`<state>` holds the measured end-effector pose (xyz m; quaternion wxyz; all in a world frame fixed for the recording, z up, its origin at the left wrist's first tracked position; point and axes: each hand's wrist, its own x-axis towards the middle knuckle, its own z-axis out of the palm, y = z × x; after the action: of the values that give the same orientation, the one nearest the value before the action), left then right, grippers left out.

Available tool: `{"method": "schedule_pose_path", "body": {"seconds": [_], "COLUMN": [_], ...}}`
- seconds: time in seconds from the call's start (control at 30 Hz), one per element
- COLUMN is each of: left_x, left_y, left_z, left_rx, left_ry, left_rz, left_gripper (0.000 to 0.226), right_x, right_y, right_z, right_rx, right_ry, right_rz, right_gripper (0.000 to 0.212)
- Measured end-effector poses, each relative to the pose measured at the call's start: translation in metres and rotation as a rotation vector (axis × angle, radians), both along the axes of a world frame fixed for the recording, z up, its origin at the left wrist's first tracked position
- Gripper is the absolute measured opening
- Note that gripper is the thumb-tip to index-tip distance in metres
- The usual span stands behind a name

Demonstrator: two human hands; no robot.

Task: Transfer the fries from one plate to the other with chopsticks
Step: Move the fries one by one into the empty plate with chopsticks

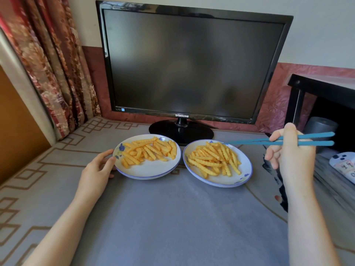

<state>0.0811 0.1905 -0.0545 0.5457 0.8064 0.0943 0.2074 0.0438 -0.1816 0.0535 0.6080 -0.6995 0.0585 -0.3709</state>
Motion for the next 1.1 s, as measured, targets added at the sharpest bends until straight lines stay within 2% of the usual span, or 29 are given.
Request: {"method": "schedule_pose_path", "body": {"seconds": [0.2, 0.4, 0.73, 1.1], "left_x": [0.0, 0.0, -0.001, -0.001], "left_y": [0.0, 0.001, 0.0, 0.0], "left_z": [-0.001, 0.0, 0.001, 0.002], "left_rx": [0.0, 0.018, 0.003, 0.012], "left_ry": [0.004, 0.007, 0.004, -0.002], "left_rz": [-0.003, -0.009, -0.009, -0.005], "left_gripper": [0.03, 0.03, 0.03, 0.03], "right_x": [0.0, 0.007, 0.008, 0.009], "right_y": [0.03, 0.061, 0.088, 0.095], "right_z": [0.002, -0.018, -0.035, -0.038], "right_rx": [0.068, -0.036, -0.249, -0.142], "right_ry": [-0.045, 0.044, 0.079, 0.084], "right_rz": [0.205, 0.379, 0.483, 0.418], "right_gripper": [0.039, 0.042, 0.04, 0.045]}}
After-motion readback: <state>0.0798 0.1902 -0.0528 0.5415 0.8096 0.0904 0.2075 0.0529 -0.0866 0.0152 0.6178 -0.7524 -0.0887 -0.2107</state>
